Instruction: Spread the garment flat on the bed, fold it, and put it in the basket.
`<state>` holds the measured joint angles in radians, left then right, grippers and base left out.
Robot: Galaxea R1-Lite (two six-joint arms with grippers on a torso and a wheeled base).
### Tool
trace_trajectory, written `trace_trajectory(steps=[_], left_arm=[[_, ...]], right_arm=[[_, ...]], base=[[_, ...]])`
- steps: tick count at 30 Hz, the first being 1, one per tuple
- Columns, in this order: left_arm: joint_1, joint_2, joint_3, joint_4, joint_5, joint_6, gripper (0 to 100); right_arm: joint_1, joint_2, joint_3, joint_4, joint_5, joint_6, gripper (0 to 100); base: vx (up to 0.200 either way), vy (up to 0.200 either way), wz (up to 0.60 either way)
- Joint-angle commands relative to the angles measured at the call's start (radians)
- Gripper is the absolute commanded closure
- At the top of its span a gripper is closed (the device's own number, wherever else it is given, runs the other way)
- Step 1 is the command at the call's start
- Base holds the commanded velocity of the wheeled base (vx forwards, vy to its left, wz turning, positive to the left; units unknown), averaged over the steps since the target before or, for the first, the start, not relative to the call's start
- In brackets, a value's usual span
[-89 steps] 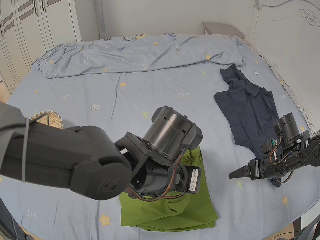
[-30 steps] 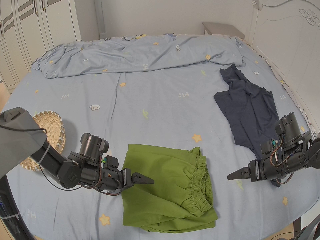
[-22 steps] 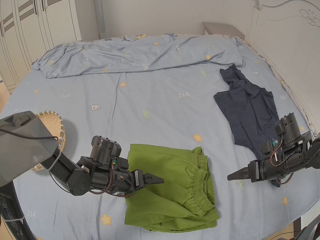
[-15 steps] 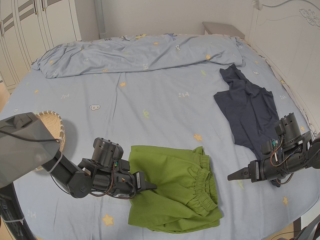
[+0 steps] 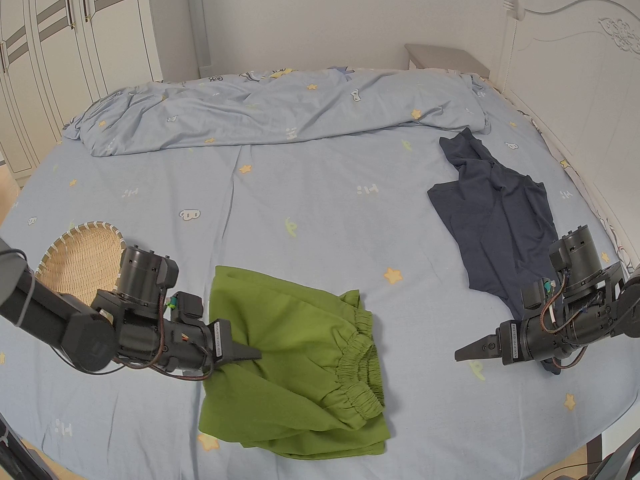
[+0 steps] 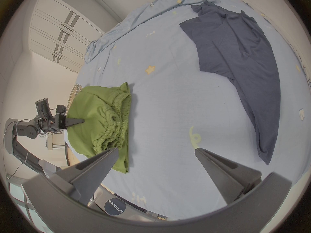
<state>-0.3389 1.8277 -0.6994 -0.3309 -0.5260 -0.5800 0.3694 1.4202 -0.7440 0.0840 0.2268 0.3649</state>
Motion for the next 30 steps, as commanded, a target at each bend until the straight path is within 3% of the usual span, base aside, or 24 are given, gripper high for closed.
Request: trace_trajectory(steps=[1,2,6,15,30], left_arm=[[0.113,-0.099,-0.155,0.202,0.0,0.042,100],[0.15,-0.113,-0.241,0.34,0.0,0.054,100],[0.215,-0.145,-0.293,0.443,-0.005,0.124,100],[0.23,-0.222,-0.295,0.457,-0.012,0.144,100],[0.181,-0.329,-0.295,0.532,-0.012,0.158,100]], right_arm=[[0.0,-0.001,0.0,0.0,0.0,0.0,0],[0.0,0.0,0.0,0.0,0.0,0.0,0],[0.0,0.002,0.0,0.0,0.0,0.0,0],[0.0,0.0,-0.001,0.0,0.0,0.0,0],[0.002,-0.001,0.0,0.0,0.0,0.0,0]], base=[[0.0,0.0,0.0],[0.0,0.0,0.0],[0.0,0.0,0.0],[0.0,0.0,0.0],[0.0,0.2,0.0]])
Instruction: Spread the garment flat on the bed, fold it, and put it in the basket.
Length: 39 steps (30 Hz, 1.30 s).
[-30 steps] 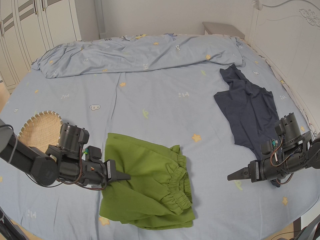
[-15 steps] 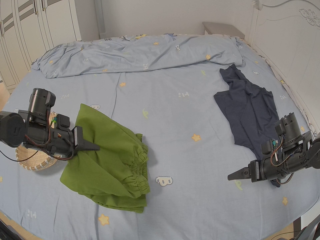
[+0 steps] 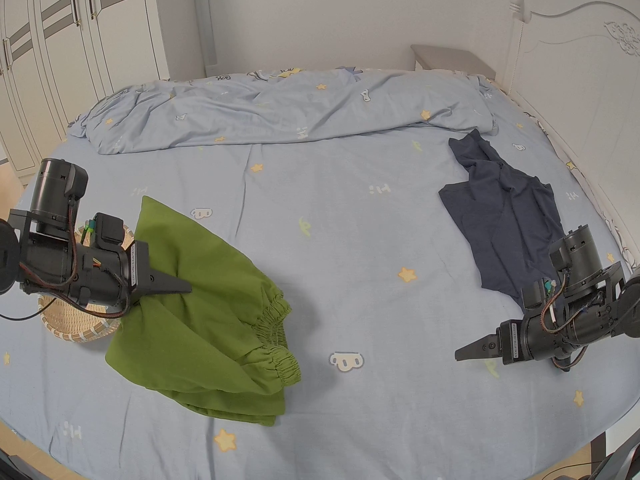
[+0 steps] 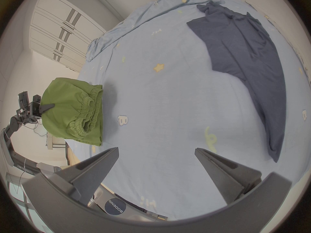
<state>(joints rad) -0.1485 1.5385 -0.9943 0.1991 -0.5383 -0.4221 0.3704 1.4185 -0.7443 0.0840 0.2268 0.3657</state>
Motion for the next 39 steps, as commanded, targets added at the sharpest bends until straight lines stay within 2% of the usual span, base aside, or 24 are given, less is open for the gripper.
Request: trace_trajectory(steps=[1,21,23,30,32,39], left_arm=[[-0.009,-0.041,0.0,0.003,0.0,0.0,100],[-0.088,-0.051,0.02,0.023,0.001,0.002,100],[-0.108,-0.069,0.032,0.022,0.001,0.005,100],[-0.141,-0.089,0.043,0.013,0.0,0.102,100],[-0.146,-0.081,0.034,0.009,-0.003,0.18,100],[-0.161,-0.086,-0.055,0.011,-0.005,0.246,100]], right_arm=[[0.001,0.0,0.0,0.0,0.0,-0.001,0],[0.01,0.0,0.0,0.0,-0.001,0.002,0],[0.012,0.0,0.0,0.0,-0.001,0.002,0],[0.008,-0.004,0.0,0.0,-0.003,0.001,0],[0.007,-0.009,0.0,0.0,-0.003,-0.001,0],[0.008,-0.013,0.0,0.0,-0.003,-0.001,0]], base=[[0.0,0.2,0.0],[0.0,0.2,0.0],[0.0,0.0,0.0],[0.0,0.0,0.0],[0.0,0.0,0.0],[0.0,0.0,0.0]])
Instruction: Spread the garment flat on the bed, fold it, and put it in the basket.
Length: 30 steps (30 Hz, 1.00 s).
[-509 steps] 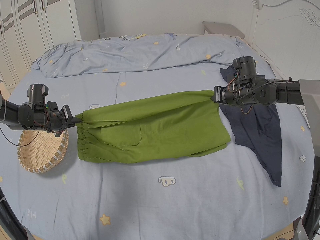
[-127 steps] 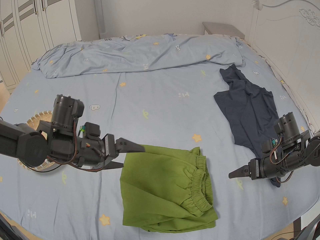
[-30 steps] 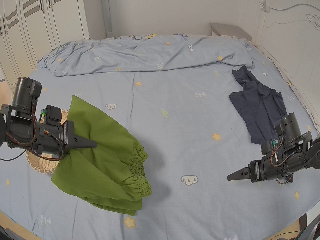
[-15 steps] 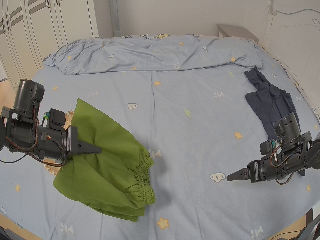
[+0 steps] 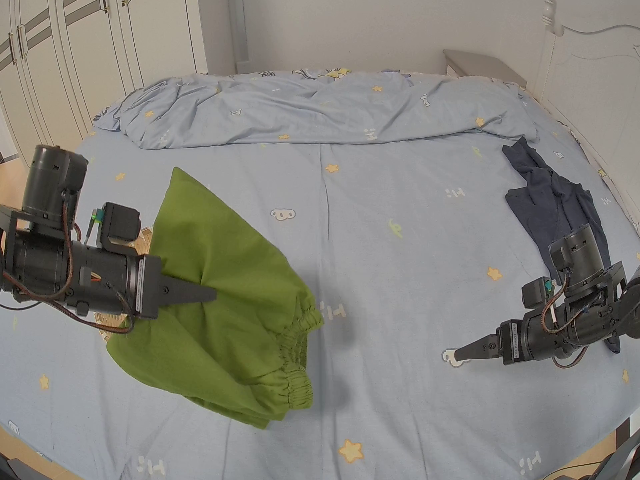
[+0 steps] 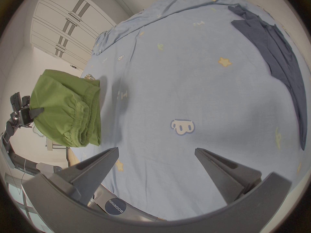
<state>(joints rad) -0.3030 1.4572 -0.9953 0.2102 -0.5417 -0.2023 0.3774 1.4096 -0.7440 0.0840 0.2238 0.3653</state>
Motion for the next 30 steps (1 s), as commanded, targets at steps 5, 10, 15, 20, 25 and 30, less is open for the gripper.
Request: trace_trajectory(steps=[5,10,15,20,25,30], left_arm=[[0.044,-0.026,-0.077,-0.017,0.003,0.06,100],[0.194,-0.021,-0.12,-0.098,0.0,0.087,100],[0.315,-0.003,-0.137,-0.183,-0.063,0.077,100],[0.401,0.054,-0.137,-0.204,-0.185,0.072,100],[0.464,0.242,-0.124,-0.218,-0.196,0.069,100],[0.564,0.451,-0.143,-0.226,-0.192,0.115,100]], right_arm=[[0.001,-0.006,0.0,0.002,0.0,0.0,0],[0.006,-0.012,0.002,0.0,-0.021,-0.003,0],[0.006,-0.024,0.002,0.002,-0.024,-0.005,0],[0.006,-0.034,0.002,0.002,-0.024,-0.005,0],[0.006,-0.046,0.003,0.002,-0.024,-0.005,0],[0.011,-0.055,0.006,0.002,-0.024,-0.005,0]], base=[[0.0,0.0,0.0],[0.0,0.0,0.0],[0.0,0.0,0.0],[0.0,0.0,0.0],[0.0,0.0,0.0],[0.0,0.0,0.0]])
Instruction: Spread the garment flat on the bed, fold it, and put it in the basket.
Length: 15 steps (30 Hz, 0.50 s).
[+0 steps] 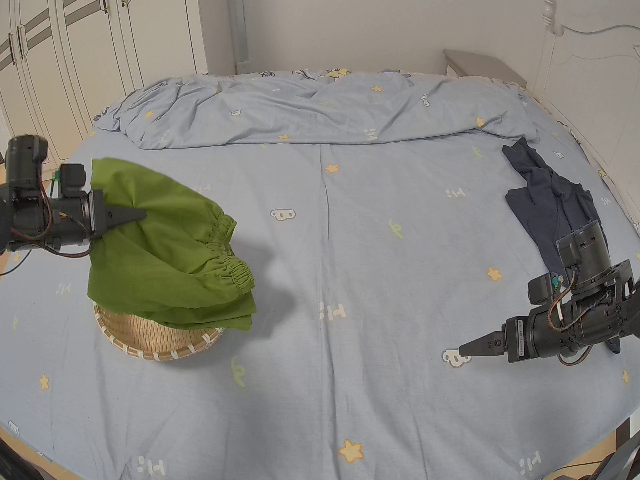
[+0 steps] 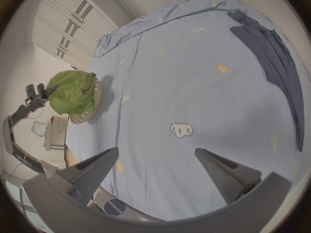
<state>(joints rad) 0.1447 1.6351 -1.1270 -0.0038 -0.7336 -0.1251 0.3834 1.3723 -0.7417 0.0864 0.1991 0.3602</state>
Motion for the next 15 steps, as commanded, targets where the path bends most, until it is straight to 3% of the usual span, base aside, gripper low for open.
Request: trace_trajectory(steps=[1,10,15], left_arm=[[0.136,0.295,-0.019,-0.012,-0.001,0.05,100],[0.151,0.335,-0.04,-0.001,0.04,0.062,100],[0.142,0.354,-0.053,-0.002,0.169,0.064,100]], right_arm=[[0.009,-0.019,0.004,0.0,0.0,0.0,0],[0.028,-0.033,0.005,0.001,-0.007,0.003,0],[0.029,-0.032,0.005,0.0,-0.023,0.002,0]], base=[[0.0,0.0,0.0],[0.0,0.0,0.0],[0.0,0.0,0.0]])
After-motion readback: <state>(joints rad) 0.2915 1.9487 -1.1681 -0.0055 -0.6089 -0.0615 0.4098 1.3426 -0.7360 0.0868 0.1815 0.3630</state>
